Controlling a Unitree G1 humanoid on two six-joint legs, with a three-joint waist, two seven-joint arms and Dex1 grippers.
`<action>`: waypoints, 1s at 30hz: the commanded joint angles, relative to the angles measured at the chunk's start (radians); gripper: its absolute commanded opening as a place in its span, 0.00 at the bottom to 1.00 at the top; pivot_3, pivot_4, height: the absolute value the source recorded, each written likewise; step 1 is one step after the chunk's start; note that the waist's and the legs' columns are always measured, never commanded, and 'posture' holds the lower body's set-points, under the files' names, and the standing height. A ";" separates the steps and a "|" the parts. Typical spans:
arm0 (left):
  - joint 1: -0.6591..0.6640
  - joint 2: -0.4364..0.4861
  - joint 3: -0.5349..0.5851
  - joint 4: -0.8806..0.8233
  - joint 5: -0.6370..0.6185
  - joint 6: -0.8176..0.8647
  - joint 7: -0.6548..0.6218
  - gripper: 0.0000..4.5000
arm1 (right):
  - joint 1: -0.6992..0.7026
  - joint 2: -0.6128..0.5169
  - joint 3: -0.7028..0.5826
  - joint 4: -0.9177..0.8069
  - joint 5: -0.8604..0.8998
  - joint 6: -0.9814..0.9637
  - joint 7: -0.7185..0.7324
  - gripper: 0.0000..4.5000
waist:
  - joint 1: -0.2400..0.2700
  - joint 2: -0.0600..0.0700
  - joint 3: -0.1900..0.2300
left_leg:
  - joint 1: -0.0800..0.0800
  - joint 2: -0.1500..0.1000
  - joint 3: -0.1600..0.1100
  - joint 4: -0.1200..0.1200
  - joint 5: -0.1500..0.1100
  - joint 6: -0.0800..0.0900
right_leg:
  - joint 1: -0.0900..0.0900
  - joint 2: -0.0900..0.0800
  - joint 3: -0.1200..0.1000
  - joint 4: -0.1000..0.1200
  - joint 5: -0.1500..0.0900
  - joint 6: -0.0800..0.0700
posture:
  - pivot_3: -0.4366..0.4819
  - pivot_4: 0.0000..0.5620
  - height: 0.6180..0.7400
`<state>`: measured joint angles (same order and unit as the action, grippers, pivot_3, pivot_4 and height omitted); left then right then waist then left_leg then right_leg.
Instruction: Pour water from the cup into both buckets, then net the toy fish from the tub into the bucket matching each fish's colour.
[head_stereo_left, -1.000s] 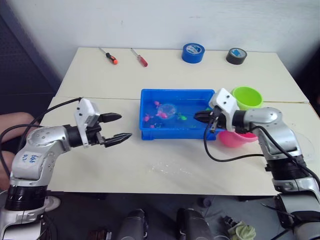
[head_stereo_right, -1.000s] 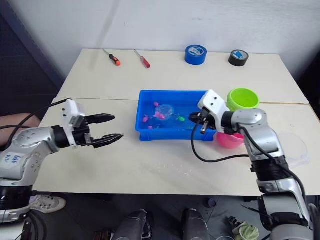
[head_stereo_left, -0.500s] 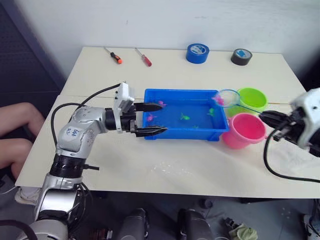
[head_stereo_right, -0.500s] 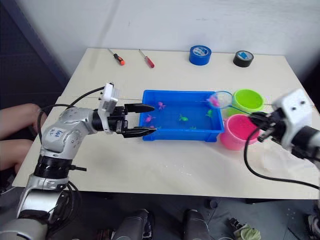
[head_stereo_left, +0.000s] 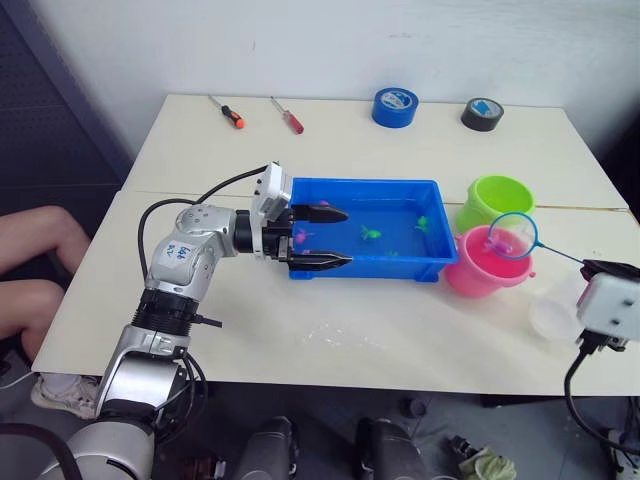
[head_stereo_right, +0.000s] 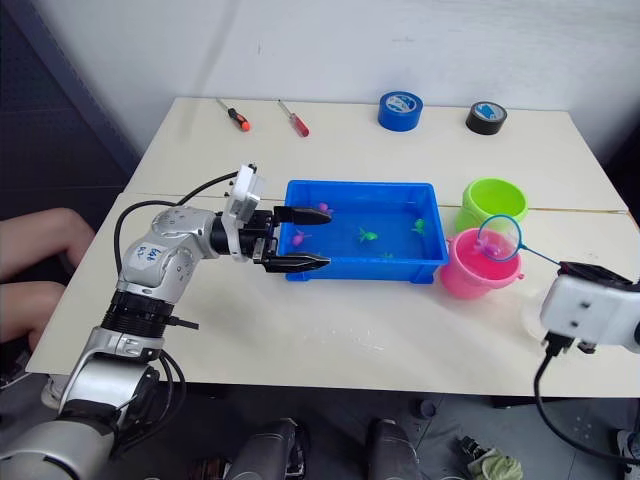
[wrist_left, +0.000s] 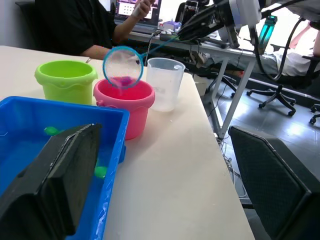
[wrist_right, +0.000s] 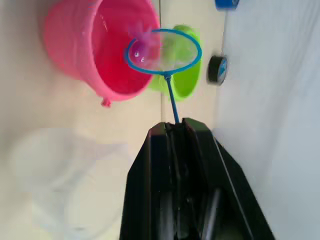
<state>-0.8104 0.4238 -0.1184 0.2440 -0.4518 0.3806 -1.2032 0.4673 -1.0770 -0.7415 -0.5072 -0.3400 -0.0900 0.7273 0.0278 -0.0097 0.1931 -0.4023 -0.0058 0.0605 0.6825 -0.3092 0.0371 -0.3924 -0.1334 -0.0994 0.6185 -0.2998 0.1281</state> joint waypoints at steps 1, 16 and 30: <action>-0.009 0.001 0.021 -0.022 0.004 -0.020 0.002 0.99 | 0.004 -0.005 -0.027 0.101 -0.126 -0.184 -0.094 0.00 | -0.001 0.000 0.000 | 0.000 0.000 0.000 0.000 0.000 0.000 | 0.000 0.000 0.000 0.000 0.000 0.000 | 0.48 0.27 1.00; -0.004 0.022 0.037 -0.014 0.014 -0.028 0.015 0.99 | -0.058 -0.014 -0.040 0.236 -0.173 -0.424 -0.152 0.00 | -0.003 0.000 0.000 | 0.001 0.000 0.001 0.000 0.001 0.000 | 0.002 0.001 0.001 -0.002 0.000 0.000 | 0.48 0.27 1.00; -0.012 0.014 0.041 0.004 0.026 -0.046 0.011 0.99 | -0.127 -0.014 -0.028 0.236 -0.162 -0.405 -0.103 0.00 | -0.004 0.000 0.000 | 0.002 0.000 0.003 0.001 0.002 0.002 | 0.001 0.000 0.005 -0.001 0.000 0.000 | 0.48 0.27 1.00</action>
<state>-0.8091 0.4380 -0.0943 0.2540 -0.4250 0.3475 -1.1926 0.3527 -1.0854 -0.7267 -0.2626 -0.5071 -0.5042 0.6352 0.0242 -0.0092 0.1933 -0.4006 -0.0058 0.0638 0.6836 -0.3073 0.0387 -0.3912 -0.1330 -0.0946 0.6179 -0.2998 0.1280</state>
